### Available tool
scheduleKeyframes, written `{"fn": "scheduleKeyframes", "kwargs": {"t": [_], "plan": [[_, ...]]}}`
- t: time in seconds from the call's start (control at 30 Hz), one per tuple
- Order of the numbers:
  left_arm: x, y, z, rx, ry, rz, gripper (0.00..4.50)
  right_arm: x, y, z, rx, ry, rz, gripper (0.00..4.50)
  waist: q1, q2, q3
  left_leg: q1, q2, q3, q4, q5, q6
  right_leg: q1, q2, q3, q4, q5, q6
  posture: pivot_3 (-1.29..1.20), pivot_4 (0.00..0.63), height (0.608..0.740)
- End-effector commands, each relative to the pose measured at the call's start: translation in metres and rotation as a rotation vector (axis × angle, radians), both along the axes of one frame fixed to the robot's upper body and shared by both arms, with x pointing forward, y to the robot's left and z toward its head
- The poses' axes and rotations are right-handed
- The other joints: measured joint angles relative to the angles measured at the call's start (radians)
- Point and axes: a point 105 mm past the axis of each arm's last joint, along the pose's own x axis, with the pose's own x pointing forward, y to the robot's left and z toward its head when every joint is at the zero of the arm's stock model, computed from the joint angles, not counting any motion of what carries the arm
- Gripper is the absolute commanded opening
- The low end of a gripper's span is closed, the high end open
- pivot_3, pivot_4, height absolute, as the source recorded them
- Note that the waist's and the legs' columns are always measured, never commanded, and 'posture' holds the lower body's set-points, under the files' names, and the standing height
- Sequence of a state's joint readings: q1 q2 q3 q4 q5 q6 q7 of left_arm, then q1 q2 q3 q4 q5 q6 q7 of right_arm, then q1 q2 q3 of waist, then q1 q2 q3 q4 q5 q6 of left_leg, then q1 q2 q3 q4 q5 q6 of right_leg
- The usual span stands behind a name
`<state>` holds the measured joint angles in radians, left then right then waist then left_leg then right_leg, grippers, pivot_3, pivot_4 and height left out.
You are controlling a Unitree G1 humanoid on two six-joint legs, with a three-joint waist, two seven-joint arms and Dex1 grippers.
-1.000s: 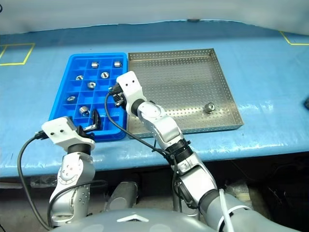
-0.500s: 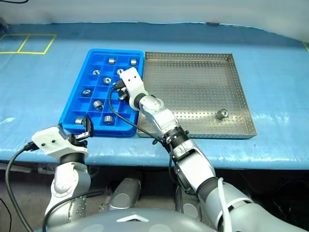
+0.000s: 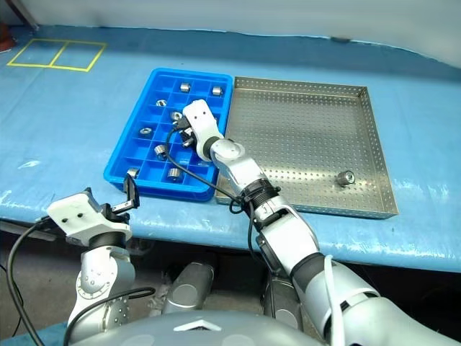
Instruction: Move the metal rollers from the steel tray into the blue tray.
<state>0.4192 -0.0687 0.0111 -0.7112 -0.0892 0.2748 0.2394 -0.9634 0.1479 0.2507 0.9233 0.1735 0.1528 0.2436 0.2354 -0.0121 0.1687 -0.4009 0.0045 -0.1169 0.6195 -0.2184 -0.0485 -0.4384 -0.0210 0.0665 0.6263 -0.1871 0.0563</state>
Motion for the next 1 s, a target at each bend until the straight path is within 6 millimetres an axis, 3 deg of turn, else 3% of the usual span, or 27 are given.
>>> {"fn": "scheduleKeyframes", "kwargs": {"t": [0.03,0.07,0.2,0.4,0.57,0.7,0.77,0.9,1.0], "plan": [[-0.004,-0.001,0.020,-0.003,-0.082,0.018,4.48,-0.032,0.071,0.036,0.109,-0.048,0.161,1.32,0.015,0.000,0.000,0.000,0.000,0.000,0.000,0.000,0.000,0.000,0.000,0.000,0.000,0.000,0.000,0.56,0.150,0.740],[-0.004,-0.001,0.020,-0.003,-0.081,0.017,4.48,-0.032,0.071,0.035,0.105,-0.050,0.163,1.32,0.023,0.000,0.000,0.000,0.000,0.000,0.000,0.000,0.000,-0.001,0.000,0.000,0.000,0.000,0.000,0.56,0.150,0.740],[-0.003,-0.004,0.017,-0.007,-0.068,0.006,4.50,-0.026,0.065,0.037,0.130,-0.047,0.132,2.59,0.046,0.000,0.000,-0.001,0.000,0.000,0.000,-0.001,-0.001,-0.001,0.000,0.000,0.000,0.000,0.000,0.54,0.150,0.740],[0.006,-0.012,0.014,-0.021,-0.062,-0.046,4.50,-0.011,0.045,0.060,0.244,-0.073,0.035,4.48,0.072,0.000,0.000,-0.005,0.001,0.000,0.001,-0.001,-0.002,-0.006,0.001,0.000,0.000,0.000,0.000,0.47,0.150,0.740],[0.018,-0.022,0.013,-0.029,-0.061,-0.116,4.50,-0.002,0.006,0.067,0.306,-0.084,-0.097,4.48,0.073,0.000,0.000,-0.008,0.001,0.000,0.002,-0.001,-0.003,-0.008,0.001,0.000,0.000,0.000,0.000,0.38,0.150,0.740],[0.029,-0.032,0.010,-0.037,-0.053,-0.184,4.50,0.005,-0.043,0.056,0.285,-0.073,-0.297,4.48,0.065,0.000,-0.002,-0.008,0.001,0.000,0.004,-0.002,-0.004,-0.006,0.001,0.000,0.000,0.000,0.000,0.29,0.150,0.740],[0.037,-0.039,0.009,-0.039,-0.050,-0.234,4.50,0.009,-0.080,0.052,0.202,-0.132,-0.477,4.48,0.051,0.000,-0.001,-0.009,0.001,0.000,0.005,-0.002,-0.004,-0.006,0.001,0.000,0.000,0.000,0.000,0.23,0.150,0.740],[0.051,-0.052,0.009,-0.041,-0.047,-0.317,4.50,0.009,-0.136,0.042,0.102,-0.161,-0.787,4.48,-0.021,0.000,-0.001,-0.010,0.001,0.001,0.008,-0.001,-0.004,-0.007,0.001,0.000,0.001,0.001,0.001,0.14,0.150,0.740],[0.058,-0.061,0.008,-0.039,-0.045,-0.371,4.50,0.005,-0.162,0.036,0.007,-0.187,-0.947,4.48,-0.099,0.001,-0.002,-0.008,0.001,0.001,0.009,-0.001,-0.004,-0.004,0.001,0.000,0.001,0.003,0.002,0.08,0.150,0.740]]}}
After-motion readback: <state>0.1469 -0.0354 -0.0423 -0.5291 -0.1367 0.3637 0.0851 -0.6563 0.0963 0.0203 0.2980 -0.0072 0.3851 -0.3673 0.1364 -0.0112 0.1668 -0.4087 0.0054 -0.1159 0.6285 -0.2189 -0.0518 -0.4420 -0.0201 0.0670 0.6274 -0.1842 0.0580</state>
